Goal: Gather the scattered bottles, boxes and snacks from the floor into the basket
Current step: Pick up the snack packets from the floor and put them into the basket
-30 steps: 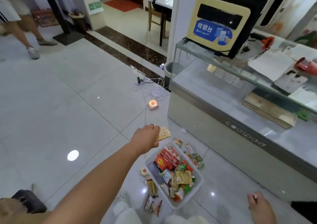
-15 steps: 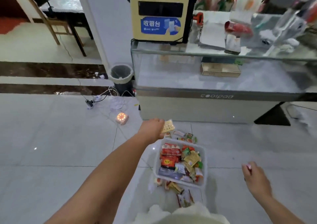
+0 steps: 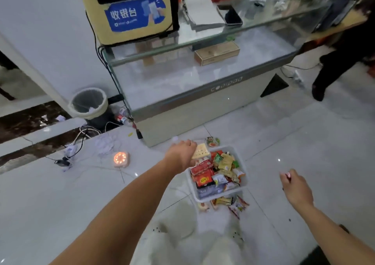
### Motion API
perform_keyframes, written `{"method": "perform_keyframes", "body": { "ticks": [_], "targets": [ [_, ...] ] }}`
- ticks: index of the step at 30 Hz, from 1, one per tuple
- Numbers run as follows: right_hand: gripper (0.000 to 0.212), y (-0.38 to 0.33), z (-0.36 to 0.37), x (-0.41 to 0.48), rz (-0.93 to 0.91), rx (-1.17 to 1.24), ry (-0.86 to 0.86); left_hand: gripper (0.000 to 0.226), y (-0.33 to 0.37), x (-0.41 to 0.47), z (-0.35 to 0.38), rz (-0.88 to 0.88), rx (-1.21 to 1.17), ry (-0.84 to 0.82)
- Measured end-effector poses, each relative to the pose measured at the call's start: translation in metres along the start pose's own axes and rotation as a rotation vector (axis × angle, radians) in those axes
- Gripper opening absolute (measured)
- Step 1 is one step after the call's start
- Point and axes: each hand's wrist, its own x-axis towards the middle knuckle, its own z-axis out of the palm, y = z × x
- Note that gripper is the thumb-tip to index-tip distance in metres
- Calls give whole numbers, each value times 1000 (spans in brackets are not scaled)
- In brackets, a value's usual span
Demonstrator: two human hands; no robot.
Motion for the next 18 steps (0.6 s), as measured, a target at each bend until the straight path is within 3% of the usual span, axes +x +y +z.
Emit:
{"method": "perform_keyframes", "body": {
  "ticks": [4, 11, 18],
  "targets": [
    [30, -20, 40, -31, 126, -10, -16, 59, -28, 0, 19, 85, 47, -25],
    [26, -39, 167, -25, 96, -79, -113, 56, -54, 65, 123, 146, 117, -13],
    [40, -7, 432, 45, 2, -186, -208, 56, -91, 198, 375, 252, 174, 13]
  ]
}}
